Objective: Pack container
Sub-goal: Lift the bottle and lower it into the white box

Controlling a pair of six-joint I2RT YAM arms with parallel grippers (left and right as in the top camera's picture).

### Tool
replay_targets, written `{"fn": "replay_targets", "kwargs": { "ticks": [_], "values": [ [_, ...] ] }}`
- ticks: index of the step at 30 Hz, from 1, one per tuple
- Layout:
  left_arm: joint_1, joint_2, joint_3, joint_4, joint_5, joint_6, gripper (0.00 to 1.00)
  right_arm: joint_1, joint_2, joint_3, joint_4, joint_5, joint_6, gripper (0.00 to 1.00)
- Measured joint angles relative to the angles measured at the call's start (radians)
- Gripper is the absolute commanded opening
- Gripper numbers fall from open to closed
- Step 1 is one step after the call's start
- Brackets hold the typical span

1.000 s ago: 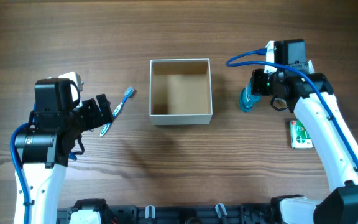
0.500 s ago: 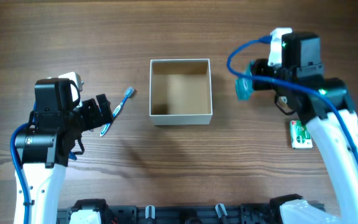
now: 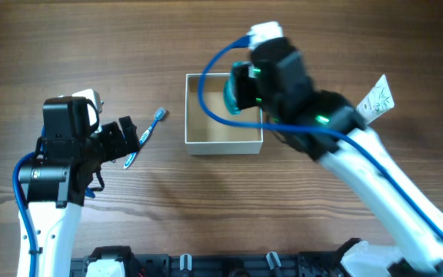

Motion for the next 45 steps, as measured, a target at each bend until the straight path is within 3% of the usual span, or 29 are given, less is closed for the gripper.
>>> {"fn": "replay_targets", "kwargs": {
  "ticks": [10, 43, 45],
  "values": [
    [0.000, 0.000, 0.000, 0.000, 0.000, 0.000, 1.00, 0.011, 0.266, 0.000, 0.127, 0.020, 0.131, 0.04],
    [0.000, 0.000, 0.000, -0.003, 0.000, 0.000, 1.00, 0.046, 0.388, 0.000, 0.240, 0.068, 0.142, 0.04],
    [0.000, 0.000, 0.000, -0.003, 0.000, 0.000, 1.00, 0.046, 0.396, 0.000, 0.246, 0.068, 0.139, 0.18]
  ]
}}
